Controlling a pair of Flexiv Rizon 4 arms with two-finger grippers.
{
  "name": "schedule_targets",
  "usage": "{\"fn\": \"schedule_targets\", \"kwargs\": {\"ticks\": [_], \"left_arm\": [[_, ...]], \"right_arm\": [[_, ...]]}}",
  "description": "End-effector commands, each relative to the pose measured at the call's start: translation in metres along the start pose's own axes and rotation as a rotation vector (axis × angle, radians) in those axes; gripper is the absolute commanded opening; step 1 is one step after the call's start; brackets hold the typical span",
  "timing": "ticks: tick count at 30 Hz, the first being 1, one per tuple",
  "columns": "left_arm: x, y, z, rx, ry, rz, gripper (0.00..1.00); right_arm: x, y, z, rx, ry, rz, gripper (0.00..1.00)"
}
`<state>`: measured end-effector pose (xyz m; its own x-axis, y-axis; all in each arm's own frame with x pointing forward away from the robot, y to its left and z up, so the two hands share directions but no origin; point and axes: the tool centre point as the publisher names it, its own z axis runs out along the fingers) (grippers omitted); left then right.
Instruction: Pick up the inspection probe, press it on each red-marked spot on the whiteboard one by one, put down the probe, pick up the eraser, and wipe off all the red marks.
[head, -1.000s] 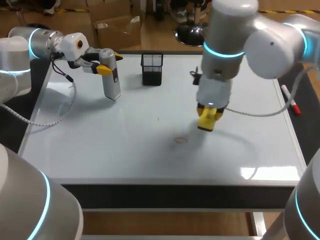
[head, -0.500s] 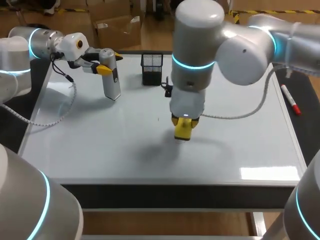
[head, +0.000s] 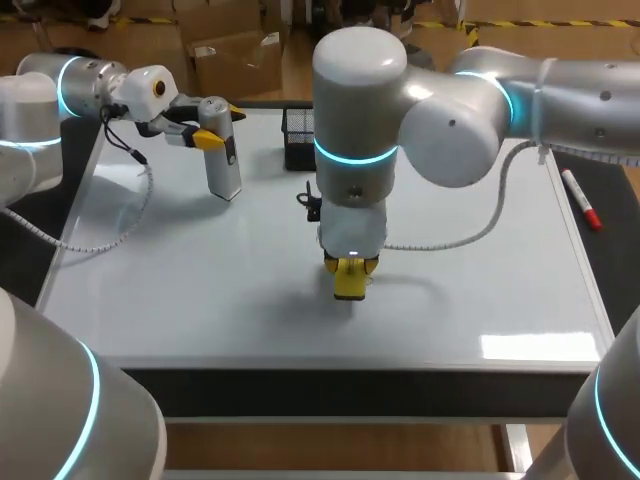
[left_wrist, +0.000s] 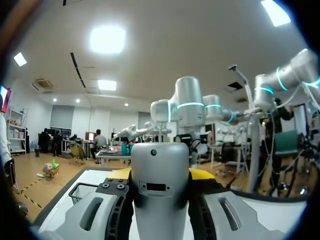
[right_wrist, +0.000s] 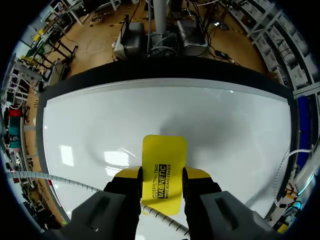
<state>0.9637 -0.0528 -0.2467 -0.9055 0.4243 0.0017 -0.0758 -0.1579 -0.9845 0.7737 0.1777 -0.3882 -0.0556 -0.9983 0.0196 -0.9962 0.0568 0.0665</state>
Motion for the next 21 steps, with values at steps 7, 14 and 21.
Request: {"fn": "schedule_targets", "kwargs": {"ticks": [7, 14, 21], "left_arm": [[-0.001, -0.001, -0.001, -0.001, 0.004, -0.001, 0.0], [-0.001, -0.001, -0.001, -0.001, 0.004, -0.001, 0.0], [-0.001, -0.001, -0.001, -0.001, 0.004, -0.001, 0.0]], "right_arm": [[-0.006, -0.002, 0.01, 0.002, -0.042, -0.055, 0.0], [-0.012, -0.007, 0.018, -0.013, -0.06, -0.082, 0.0], [-0.007, -0.01, 0.023, -0.024, -0.067, -0.08, 0.0]]}}
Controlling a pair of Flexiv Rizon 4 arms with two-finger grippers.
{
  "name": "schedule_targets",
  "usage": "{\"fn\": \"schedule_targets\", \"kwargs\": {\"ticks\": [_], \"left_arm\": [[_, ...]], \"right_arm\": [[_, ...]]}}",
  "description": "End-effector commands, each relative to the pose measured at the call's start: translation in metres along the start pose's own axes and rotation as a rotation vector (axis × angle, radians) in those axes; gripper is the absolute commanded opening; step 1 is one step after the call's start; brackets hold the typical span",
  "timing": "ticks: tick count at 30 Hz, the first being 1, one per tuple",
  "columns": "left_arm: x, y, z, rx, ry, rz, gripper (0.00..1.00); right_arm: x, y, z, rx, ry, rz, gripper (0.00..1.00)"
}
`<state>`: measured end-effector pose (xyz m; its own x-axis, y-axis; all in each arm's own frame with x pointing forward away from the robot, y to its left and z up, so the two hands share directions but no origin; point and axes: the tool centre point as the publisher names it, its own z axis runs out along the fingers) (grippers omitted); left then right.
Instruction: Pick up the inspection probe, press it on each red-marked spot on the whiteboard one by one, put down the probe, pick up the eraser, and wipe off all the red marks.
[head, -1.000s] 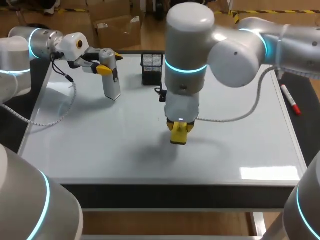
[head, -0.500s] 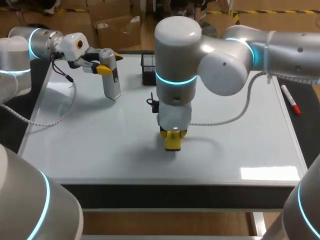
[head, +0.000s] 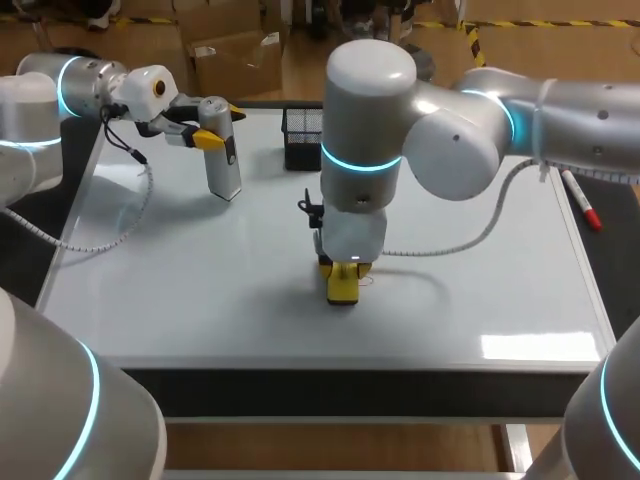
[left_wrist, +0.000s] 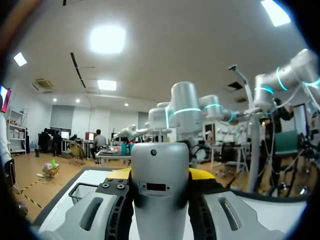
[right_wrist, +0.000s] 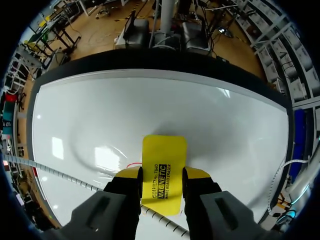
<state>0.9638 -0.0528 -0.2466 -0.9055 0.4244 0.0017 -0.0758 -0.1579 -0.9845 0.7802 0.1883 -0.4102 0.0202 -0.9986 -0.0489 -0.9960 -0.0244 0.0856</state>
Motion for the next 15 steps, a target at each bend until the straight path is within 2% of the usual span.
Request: {"fn": "schedule_targets", "kwargs": {"ticks": [1, 15], "left_arm": [[-0.001, -0.001, -0.001, -0.001, 0.004, -0.001, 0.0], [-0.001, -0.001, -0.001, -0.001, 0.004, -0.001, 0.0]], "right_arm": [[0.006, -0.002, 0.002, -0.005, -0.005, 0.005, 0.0], [0.036, -0.001, 0.007, -0.021, -0.011, 0.085, 0.0]]}}
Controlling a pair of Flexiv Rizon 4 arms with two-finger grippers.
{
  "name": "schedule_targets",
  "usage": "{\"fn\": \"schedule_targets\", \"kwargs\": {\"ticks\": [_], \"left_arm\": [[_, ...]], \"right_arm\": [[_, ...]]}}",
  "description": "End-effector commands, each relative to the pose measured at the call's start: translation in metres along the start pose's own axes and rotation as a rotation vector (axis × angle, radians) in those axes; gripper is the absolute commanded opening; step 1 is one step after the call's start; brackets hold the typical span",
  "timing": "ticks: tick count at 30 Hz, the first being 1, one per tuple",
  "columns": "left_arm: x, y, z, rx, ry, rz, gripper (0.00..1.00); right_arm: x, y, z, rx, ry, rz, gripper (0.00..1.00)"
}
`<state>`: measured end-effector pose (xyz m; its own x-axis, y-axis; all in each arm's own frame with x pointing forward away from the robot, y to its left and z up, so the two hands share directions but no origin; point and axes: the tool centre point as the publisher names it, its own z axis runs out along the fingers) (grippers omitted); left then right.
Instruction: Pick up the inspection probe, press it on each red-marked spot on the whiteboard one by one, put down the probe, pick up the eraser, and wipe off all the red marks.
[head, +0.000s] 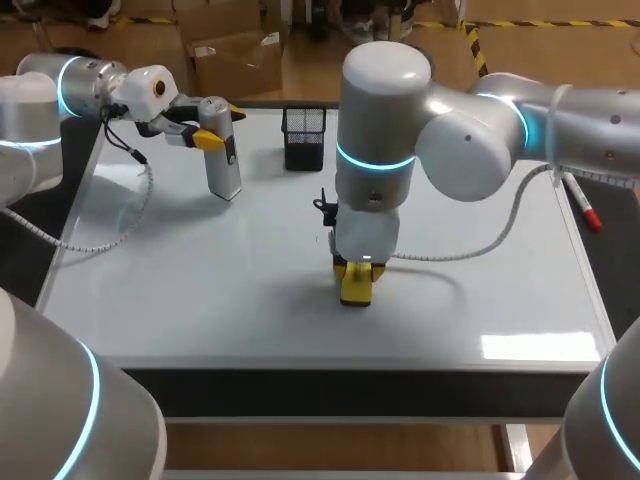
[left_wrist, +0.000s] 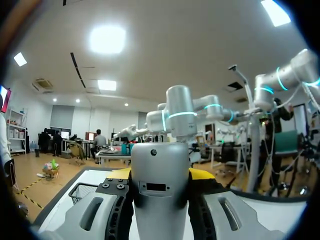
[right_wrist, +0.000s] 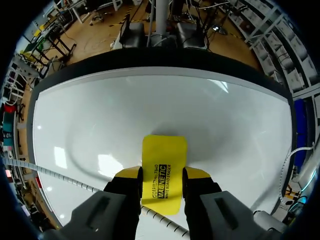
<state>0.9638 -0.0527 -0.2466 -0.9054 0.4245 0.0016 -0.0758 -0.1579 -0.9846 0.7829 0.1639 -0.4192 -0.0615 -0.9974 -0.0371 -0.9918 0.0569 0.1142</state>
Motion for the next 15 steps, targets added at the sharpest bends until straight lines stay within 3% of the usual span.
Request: {"fn": "schedule_targets", "kwargs": {"ticks": [1, 15], "left_arm": [[-0.001, -0.001, -0.001, -0.001, 0.004, -0.001, 0.0], [-0.001, -0.001, -0.001, -0.001, 0.004, -0.001, 0.0]], "right_arm": [[0.013, 0.0, -0.001, 0.003, -0.017, 0.01, 0.0], [0.043, -0.003, -0.003, -0.011, -0.013, 0.098, 0.0]]}}
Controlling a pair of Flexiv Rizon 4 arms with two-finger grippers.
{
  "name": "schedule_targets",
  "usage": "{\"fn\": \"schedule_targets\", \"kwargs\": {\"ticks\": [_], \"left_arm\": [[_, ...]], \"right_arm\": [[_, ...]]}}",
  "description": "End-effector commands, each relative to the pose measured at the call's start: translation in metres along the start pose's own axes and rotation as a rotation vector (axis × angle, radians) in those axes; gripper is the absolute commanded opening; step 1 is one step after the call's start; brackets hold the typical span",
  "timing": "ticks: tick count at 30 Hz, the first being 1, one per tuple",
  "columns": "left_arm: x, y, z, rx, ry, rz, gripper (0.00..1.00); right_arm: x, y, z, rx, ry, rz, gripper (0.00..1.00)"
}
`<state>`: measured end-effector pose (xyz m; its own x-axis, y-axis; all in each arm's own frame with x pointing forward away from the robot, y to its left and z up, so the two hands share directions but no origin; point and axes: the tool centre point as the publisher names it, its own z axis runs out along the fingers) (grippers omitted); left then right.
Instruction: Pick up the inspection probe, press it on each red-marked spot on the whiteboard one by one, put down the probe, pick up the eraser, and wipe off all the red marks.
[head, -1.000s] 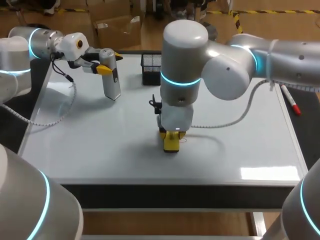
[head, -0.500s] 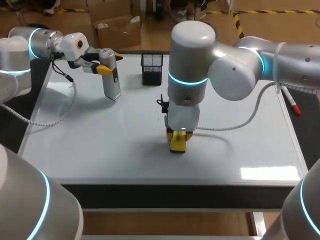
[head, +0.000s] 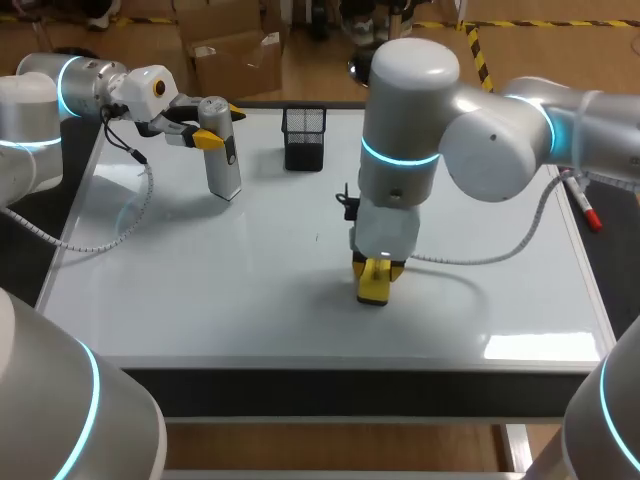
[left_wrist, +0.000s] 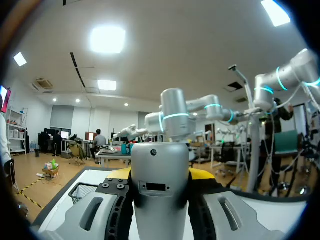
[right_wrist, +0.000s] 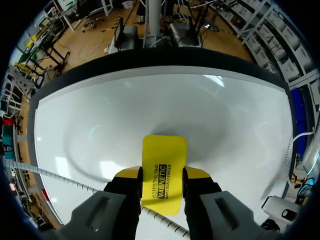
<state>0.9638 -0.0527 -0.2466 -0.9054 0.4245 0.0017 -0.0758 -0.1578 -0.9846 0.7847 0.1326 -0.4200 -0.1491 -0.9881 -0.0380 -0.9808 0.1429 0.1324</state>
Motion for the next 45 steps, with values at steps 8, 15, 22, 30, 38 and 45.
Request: {"fn": "schedule_targets", "kwargs": {"ticks": [8, 15, 22, 30, 38, 45], "left_arm": [[-0.001, -0.001, -0.001, -0.001, 0.004, -0.001, 0.0], [-0.001, -0.001, -0.001, -0.001, 0.004, -0.001, 0.0], [-0.001, -0.001, -0.001, -0.001, 0.004, -0.001, 0.0], [-0.001, -0.001, -0.001, -0.001, 0.004, -0.001, 0.0], [-0.001, -0.001, -0.001, -0.001, 0.004, -0.001, 0.0], [-0.001, -0.001, -0.001, -0.001, 0.004, -0.001, 0.0]], "right_arm": [[0.028, -0.001, -0.008, 0.012, 0.014, 0.053, 0.0], [0.031, -0.001, -0.036, 0.08, -0.033, 0.067, 0.0], [0.038, -0.013, -0.075, 0.144, -0.013, 0.047, 0.0], [0.048, -0.036, -0.094, 0.152, 0.042, 0.011, 0.0], [0.055, -0.058, -0.098, 0.132, 0.077, -0.025, 0.0], [0.058, -0.062, -0.101, 0.135, 0.066, -0.013, 0.0]]}}
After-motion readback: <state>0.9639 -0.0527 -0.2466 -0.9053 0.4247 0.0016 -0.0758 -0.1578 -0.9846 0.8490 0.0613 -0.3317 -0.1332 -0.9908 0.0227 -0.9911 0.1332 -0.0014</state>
